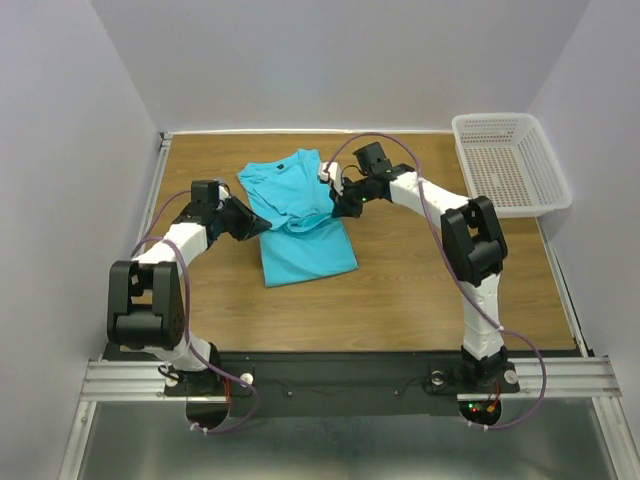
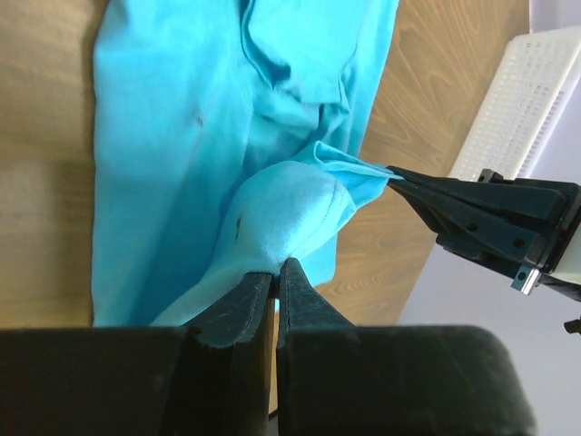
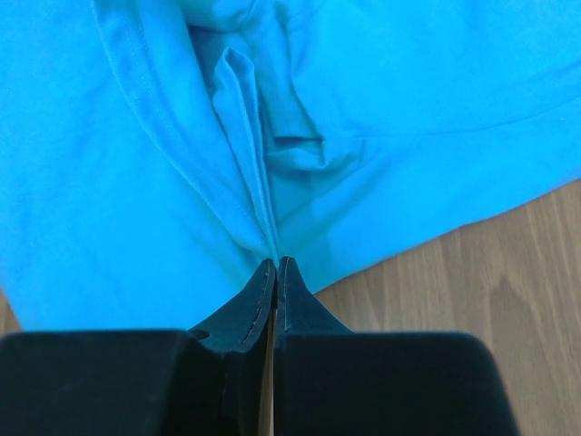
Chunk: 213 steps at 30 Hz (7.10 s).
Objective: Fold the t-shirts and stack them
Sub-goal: Fold the tshirt
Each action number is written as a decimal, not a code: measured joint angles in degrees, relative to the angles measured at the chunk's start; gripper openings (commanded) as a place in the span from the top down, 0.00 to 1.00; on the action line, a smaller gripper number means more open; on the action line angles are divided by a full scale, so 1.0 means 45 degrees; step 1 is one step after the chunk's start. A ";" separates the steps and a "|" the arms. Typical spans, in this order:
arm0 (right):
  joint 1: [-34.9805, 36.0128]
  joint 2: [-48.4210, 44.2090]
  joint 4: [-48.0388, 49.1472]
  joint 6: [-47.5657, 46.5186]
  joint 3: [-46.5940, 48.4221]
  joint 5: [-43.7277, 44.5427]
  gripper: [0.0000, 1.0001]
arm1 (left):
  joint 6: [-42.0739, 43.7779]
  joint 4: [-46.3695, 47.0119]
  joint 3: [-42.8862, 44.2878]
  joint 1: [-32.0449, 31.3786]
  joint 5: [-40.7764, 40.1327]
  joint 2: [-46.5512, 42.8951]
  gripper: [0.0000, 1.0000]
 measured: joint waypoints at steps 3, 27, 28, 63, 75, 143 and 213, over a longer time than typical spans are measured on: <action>0.0000 0.0495 -0.0053 0.0185 0.0772 0.0034 0.99 | 0.0345 0.0151 0.0510 0.0228 0.0228 0.0831 1.00; -0.0107 0.1948 -0.0010 0.1316 0.2735 0.0855 0.92 | 0.1452 0.0442 0.2404 0.1078 0.0908 0.4080 0.78; -0.0107 0.1977 -0.0010 0.1409 0.2739 0.0937 0.83 | 0.1467 0.0437 0.2443 0.1107 0.0918 0.4104 0.71; 0.0034 -0.4323 -0.2059 -0.4274 -0.5042 -0.2055 0.41 | 0.2341 -0.1802 -0.4469 -0.1020 -0.1409 -0.5241 0.37; 0.0291 -0.4114 -0.2176 -0.4303 -0.5027 -0.1248 0.42 | 0.1656 -0.0748 -0.4867 -0.1209 -0.2127 -0.3910 0.39; 0.0976 -0.7009 -0.3779 -0.1894 -0.5110 -0.0991 1.00 | -0.0219 -0.3152 -0.5654 -0.1370 0.0078 -0.9734 1.00; -0.1287 0.2953 0.0330 0.5085 0.8000 0.1520 0.99 | 0.2234 0.1277 0.8136 0.1297 0.1316 0.6042 1.00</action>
